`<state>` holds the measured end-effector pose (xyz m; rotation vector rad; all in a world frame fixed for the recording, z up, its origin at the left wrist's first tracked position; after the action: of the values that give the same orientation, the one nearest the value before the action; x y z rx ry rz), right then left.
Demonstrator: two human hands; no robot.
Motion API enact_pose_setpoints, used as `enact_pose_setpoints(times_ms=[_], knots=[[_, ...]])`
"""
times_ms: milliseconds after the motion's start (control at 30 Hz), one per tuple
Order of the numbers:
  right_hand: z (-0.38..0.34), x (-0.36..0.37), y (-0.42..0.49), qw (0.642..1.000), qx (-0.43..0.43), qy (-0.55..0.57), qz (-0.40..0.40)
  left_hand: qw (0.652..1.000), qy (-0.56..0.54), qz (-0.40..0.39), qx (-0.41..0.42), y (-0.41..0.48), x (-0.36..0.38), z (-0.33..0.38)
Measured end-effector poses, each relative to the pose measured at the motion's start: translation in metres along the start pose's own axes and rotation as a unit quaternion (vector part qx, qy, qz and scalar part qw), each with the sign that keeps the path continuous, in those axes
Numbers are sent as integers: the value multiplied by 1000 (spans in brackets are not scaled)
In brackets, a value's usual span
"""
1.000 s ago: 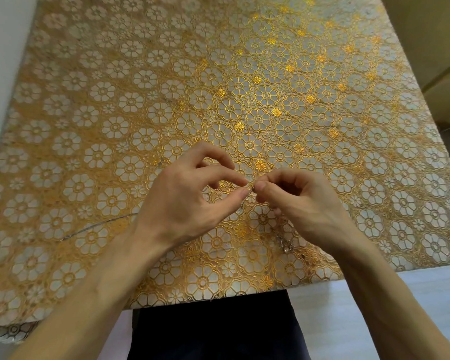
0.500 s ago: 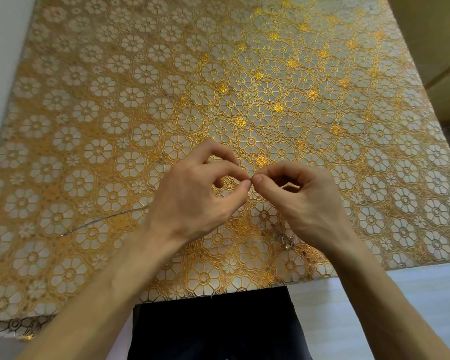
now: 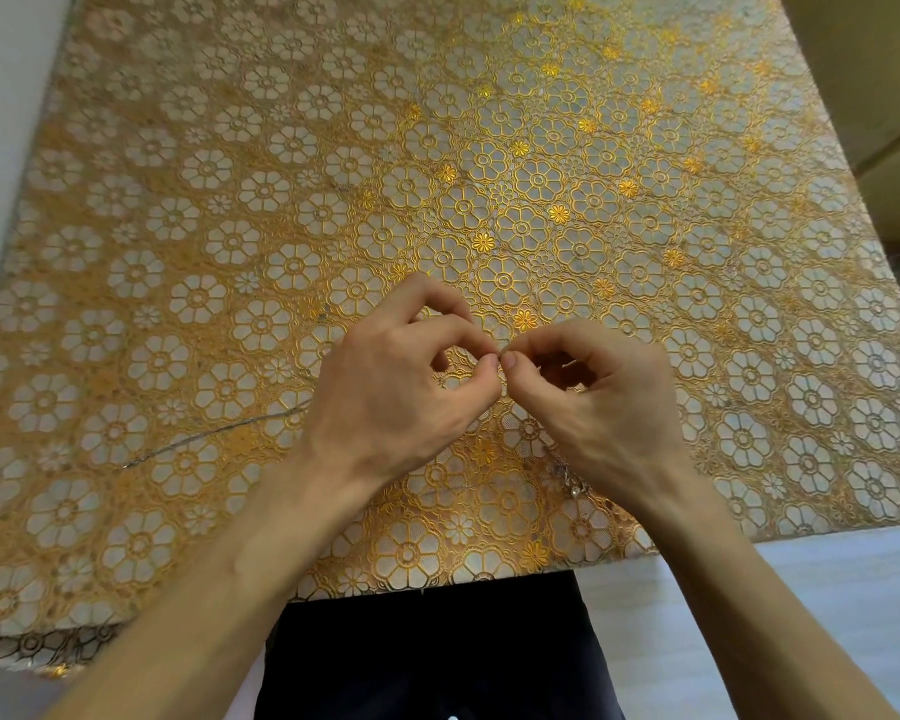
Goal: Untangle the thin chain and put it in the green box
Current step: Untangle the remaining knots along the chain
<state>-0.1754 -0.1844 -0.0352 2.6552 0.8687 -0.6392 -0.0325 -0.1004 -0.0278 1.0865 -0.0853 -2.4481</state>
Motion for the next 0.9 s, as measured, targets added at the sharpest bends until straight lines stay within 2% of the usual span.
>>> enact_pose_setpoints(times_ms=[167,300,500,733,800,900], knots=[[0,3,-1,998,-38,-44,27,1000,8,10,-25,-2,0,3],[4,6,-2,999,22,8,25,999,-13,8,-38,-3,0,3],[8,8,-3,991,105,86,-21,993,-82,-26,-79,-3,-1,-2],[6,7,-3,974,143,146,-101,977,-144,-126,-96,-1,-6,-12],[5,8,-3,976,137,143,-91,975,-145,-127,-110,-1,-5,-13],[2,8,-7,983,111,140,-35,974,-149,-102,-138,0,-5,-12]])
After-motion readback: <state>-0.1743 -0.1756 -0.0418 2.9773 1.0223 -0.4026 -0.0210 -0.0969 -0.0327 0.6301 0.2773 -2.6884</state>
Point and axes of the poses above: each hand's wrist, its own y-axis towards the middle knuckle, its own x-axis out of the palm, z = x × y, the point moved 4 cm from there along y, towards the middle knuckle, and after that the axes turned 1 degree about y, right-handed, at the moved point
